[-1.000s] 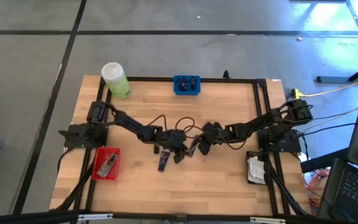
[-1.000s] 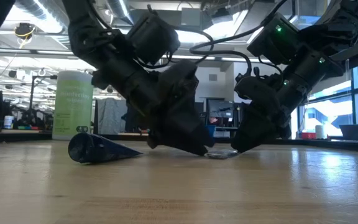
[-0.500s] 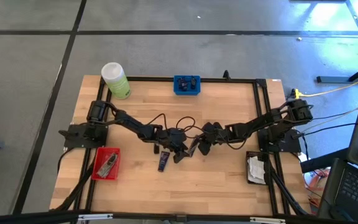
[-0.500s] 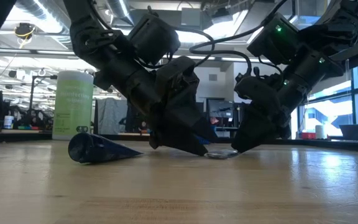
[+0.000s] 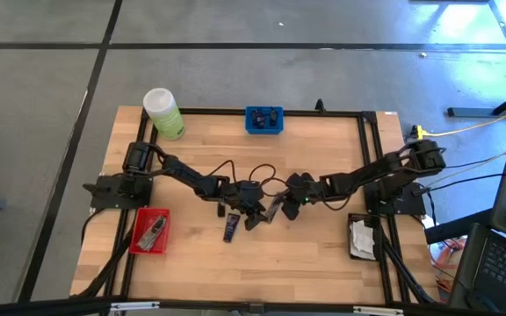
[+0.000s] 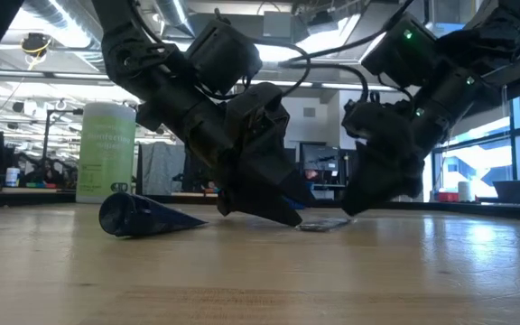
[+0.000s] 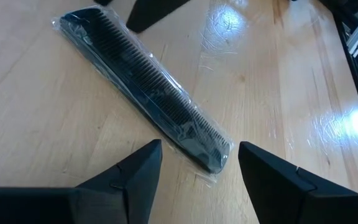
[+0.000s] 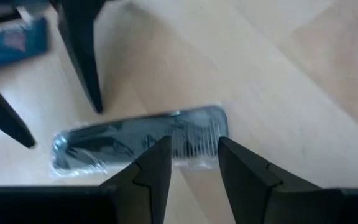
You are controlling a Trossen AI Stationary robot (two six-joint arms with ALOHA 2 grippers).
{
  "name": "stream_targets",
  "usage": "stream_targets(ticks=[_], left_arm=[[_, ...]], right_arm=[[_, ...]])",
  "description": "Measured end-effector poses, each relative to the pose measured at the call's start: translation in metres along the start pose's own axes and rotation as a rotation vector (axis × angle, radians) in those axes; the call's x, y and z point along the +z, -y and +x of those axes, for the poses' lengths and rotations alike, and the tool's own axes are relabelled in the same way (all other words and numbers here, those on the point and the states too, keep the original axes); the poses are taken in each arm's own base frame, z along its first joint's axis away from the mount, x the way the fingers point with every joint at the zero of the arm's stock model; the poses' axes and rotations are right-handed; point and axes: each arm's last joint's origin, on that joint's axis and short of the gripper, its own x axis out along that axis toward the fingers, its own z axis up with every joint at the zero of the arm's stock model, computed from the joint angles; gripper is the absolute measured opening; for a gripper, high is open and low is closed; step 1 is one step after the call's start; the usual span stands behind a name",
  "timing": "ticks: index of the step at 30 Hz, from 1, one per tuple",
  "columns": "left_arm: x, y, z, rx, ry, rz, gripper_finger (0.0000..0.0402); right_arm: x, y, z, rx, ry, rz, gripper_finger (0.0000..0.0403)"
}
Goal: Pick & Place Travel size toiletries
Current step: Put the black hair comb into the red basket
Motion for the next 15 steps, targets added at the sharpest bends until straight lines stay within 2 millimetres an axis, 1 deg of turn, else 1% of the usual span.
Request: stream_targets(ticks=[6, 10, 15], left_arm=[[0.000, 0.000, 0.000, -0.001, -0.001, 0.000, 0.0216], [0.000, 0.000, 0.000, -0.002, 0.000, 0.008, 0.0213], [0.000, 0.000, 0.000, -0.004, 0.002, 0.009, 0.0212]], right_arm=[[0.004, -0.004, -0.008, 0.028, 0.030, 0.000, 0.0133], [0.000, -0.010, -0.008, 0.044, 0.033, -0.007, 0.0131], [-0.003, -0.011, -0.006, -0.004, 0.065, -0.012, 0.0135]])
